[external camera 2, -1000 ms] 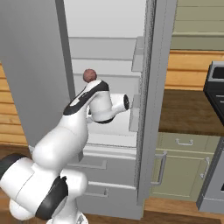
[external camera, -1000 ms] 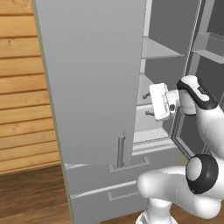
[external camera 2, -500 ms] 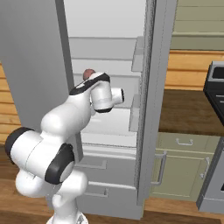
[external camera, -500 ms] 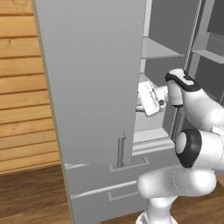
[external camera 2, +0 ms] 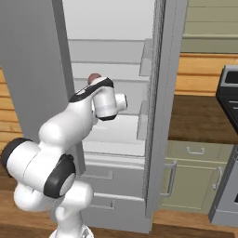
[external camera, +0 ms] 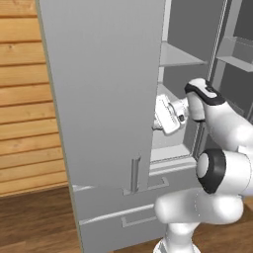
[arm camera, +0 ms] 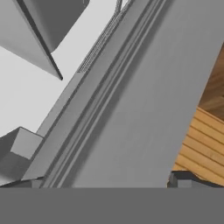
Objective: Take the strawberry from the fridge and place it on top of the pancake, located on the dining counter.
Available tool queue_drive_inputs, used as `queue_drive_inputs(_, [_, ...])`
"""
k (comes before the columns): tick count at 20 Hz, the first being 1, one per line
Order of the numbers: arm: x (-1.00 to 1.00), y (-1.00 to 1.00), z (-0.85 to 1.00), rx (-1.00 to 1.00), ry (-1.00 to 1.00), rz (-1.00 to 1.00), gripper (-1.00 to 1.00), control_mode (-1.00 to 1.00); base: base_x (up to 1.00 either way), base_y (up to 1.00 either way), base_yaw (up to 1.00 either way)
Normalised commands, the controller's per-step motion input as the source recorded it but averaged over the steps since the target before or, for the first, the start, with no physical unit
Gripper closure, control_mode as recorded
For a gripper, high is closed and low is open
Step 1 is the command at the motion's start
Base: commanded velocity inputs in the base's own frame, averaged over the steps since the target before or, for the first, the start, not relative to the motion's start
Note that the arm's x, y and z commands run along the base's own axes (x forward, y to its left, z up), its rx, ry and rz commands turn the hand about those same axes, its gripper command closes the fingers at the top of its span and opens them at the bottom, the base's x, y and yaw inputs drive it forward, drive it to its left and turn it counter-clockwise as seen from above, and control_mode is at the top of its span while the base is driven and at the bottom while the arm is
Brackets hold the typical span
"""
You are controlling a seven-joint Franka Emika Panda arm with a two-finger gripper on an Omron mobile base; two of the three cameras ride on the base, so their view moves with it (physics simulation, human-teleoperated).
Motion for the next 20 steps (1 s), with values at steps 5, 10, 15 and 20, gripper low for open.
queue_drive_inputs(5, [-0.67,0.94,0.00,-0.02,0.03,0.06,-1.00,-1.00,0.00,0.00,0.00])
queue_drive_inputs(10, [-0.38,1.00,0.00,-0.08,0.00,0.00,-1.00,-1.00,0.00,0.00,0.00])
queue_drive_inputs(15, [-0.43,1.00,0.07,-0.07,0.00,0.01,-1.00,-1.00,0.00,0.00,0.00])
queue_drive_inputs(20, [-0.65,1.00,0.27,-0.05,0.00,0.13,-1.00,-1.00,0.00,0.00,0.00])
